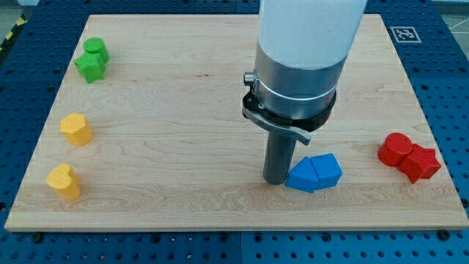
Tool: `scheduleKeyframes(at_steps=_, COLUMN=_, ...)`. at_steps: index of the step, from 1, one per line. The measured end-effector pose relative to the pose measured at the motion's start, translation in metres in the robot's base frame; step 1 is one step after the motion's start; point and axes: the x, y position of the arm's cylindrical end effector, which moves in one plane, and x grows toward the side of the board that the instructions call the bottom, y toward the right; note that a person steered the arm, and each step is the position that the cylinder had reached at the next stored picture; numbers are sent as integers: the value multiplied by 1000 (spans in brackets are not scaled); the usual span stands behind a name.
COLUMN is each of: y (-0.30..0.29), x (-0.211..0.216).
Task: Move the blue cube along with blue triangle towards bottom center
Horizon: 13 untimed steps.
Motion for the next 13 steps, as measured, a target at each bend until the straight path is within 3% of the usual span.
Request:
scheduleKeyframes(at_steps=1, y=-12, x=-3)
scheduleKeyframes(at_steps=2, y=-28, x=32)
scheduleKeyframes(at_steps=4, y=52, x=40)
scheduleKeyframes(at_steps=5, y=110, x=11)
scheduleKeyframes(at_steps=7, y=130, x=-6)
scheduleKeyframes(at_steps=13, y=-12, x=-6)
